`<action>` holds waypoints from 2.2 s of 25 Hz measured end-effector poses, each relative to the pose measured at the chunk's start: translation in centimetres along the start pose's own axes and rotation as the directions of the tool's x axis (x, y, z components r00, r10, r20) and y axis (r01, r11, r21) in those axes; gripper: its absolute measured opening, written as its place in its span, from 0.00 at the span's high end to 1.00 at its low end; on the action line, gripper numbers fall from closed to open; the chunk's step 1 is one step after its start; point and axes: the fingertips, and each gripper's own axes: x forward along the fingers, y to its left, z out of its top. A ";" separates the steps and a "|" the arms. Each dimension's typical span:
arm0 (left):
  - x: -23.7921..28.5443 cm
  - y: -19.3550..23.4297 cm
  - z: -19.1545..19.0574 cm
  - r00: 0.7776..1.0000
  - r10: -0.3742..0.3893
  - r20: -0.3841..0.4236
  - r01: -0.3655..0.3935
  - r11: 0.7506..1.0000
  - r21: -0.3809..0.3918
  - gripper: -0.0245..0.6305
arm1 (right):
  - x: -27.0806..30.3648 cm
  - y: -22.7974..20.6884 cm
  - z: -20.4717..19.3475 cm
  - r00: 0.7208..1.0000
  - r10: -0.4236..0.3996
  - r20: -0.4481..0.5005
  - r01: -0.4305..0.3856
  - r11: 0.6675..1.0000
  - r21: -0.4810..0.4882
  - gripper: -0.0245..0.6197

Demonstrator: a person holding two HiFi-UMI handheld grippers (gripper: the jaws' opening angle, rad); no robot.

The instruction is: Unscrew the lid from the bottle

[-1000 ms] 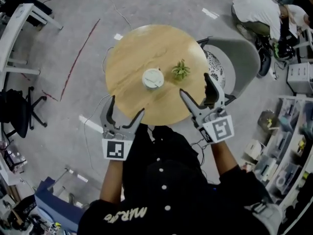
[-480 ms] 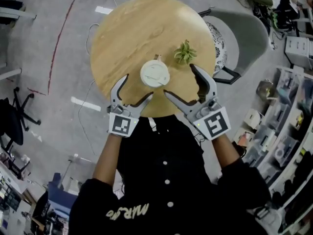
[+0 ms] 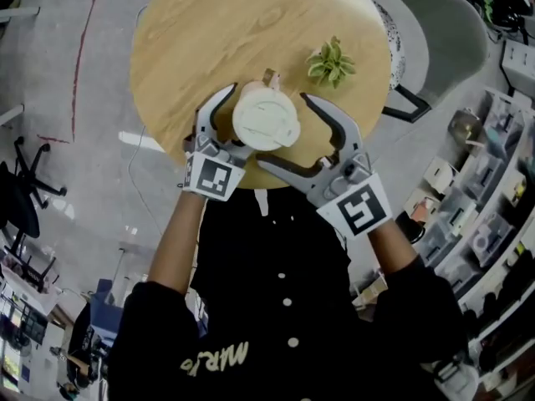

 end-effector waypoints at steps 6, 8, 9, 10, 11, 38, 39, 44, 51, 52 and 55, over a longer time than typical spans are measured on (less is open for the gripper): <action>1.6 -0.3 0.3 0.997 -0.055 0.062 0.055 0.998 0.006 0.32 | 1.6 0.0 -0.6 0.999 0.039 0.028 -0.039 0.999 -0.013 0.27; 1.9 -0.4 0.2 0.996 -0.069 0.054 0.069 0.998 0.002 0.33 | 1.8 0.4 -0.8 0.998 0.049 0.031 -0.048 0.999 -0.023 0.30; 2.0 -0.3 0.2 0.996 -0.066 0.055 0.066 0.998 0.001 0.35 | 1.9 0.5 -0.9 0.998 0.047 0.032 -0.046 0.999 -0.028 0.29; 2.0 -0.2 0.2 0.996 -0.060 0.059 0.060 0.998 0.001 0.41 | 2.0 0.5 -0.9 0.998 0.043 0.035 -0.042 0.999 -0.029 0.30; 2.0 -0.1 0.2 0.997 -0.058 0.057 0.058 0.998 0.001 0.41 | 2.1 0.4 -0.8 0.999 0.036 0.039 -0.035 0.999 -0.027 0.30; 1.6 -2.3 -0.4 0.927 -0.375 -0.020 0.374 0.918 0.129 0.41 | 1.0 1.2 -1.3 0.902 0.421 -0.098 -0.430 0.895 -0.116 0.22; 1.6 -2.3 -0.4 0.928 -0.371 -0.018 0.370 0.920 0.129 0.41 | 0.5 1.1 -1.5 0.923 0.375 -0.091 -0.382 0.919 -0.094 0.22; 1.5 -2.3 -0.3 0.935 -0.355 -0.005 0.352 0.927 0.125 0.41 | 0.4 0.3 0.4 0.999 0.009 0.053 -0.007 0.999 -0.032 0.22; 1.5 -2.4 -0.3 0.928 -0.372 -0.013 0.370 0.918 0.141 0.41 | 1.3 1.8 0.2 0.992 0.127 0.005 -0.124 0.976 -0.181 0.29; 1.6 -2.5 -0.3 0.923 -0.384 -0.016 0.382 0.912 0.150 0.41 | 1.0 2.0 0.0 0.974 0.227 -0.014 -0.225 0.951 -0.211 0.29; 1.7 -2.6 -0.3 0.908 -0.417 -0.024 0.416 0.896 0.158 0.41 | 0.7 2.0 -0.1 0.885 0.463 -0.050 -0.460 0.852 -0.249 0.29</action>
